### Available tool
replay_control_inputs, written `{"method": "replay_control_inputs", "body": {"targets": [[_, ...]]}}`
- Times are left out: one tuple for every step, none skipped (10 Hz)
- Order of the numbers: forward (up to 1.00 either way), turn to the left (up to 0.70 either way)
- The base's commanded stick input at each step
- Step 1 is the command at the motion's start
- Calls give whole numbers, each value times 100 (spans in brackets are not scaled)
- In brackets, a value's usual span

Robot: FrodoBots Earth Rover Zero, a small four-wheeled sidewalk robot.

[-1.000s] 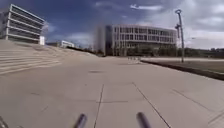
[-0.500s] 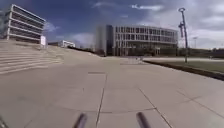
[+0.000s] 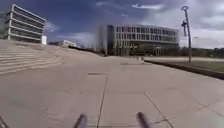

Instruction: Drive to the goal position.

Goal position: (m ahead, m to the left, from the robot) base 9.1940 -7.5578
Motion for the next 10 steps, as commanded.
{"method": "replay_control_inputs", "body": {"targets": [[50, 0], [50, 0], [50, 0], [50, 0], [50, 0], [50, 0], [50, 0], [50, 0], [50, 0], [50, 0]]}}
